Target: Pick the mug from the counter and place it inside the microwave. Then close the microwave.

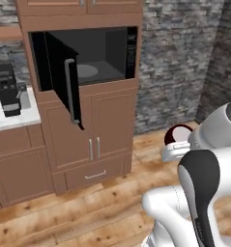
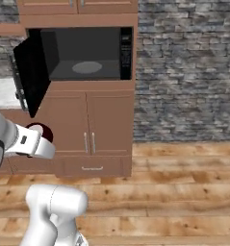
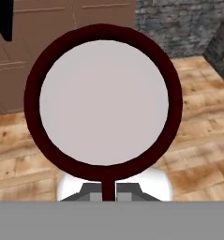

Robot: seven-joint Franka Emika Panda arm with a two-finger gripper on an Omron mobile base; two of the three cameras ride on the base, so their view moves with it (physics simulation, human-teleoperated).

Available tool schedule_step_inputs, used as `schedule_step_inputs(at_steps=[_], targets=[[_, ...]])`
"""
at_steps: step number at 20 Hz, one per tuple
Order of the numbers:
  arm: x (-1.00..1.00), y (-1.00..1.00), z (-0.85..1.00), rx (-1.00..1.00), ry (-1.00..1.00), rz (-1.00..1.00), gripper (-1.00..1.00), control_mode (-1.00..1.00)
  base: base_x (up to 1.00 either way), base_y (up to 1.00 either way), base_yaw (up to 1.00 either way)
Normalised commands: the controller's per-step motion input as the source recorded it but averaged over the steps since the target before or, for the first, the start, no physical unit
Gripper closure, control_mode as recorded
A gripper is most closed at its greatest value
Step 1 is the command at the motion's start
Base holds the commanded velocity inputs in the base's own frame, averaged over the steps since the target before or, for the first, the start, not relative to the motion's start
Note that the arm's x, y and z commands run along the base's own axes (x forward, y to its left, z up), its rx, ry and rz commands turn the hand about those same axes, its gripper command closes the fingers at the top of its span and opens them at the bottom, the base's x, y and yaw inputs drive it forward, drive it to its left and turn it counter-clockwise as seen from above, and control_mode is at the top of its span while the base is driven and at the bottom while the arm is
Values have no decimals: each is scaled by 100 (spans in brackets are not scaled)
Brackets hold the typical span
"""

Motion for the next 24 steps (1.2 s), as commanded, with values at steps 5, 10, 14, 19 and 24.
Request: schedule_step_inputs(at_steps=[5, 10, 14, 19, 24], targets=[[0, 0, 0, 0, 0, 0, 100, 100, 83, -15, 34], [0, 0, 0, 0, 0, 0, 100, 100, 69, 0, 29], [0, 0, 0, 0, 0, 0, 100, 100, 70, -8, 30], [0, 0, 0, 0, 0, 0, 100, 100, 27, -45, 18], [0, 0, 0, 0, 0, 0, 100, 100, 9, -39, 1]])
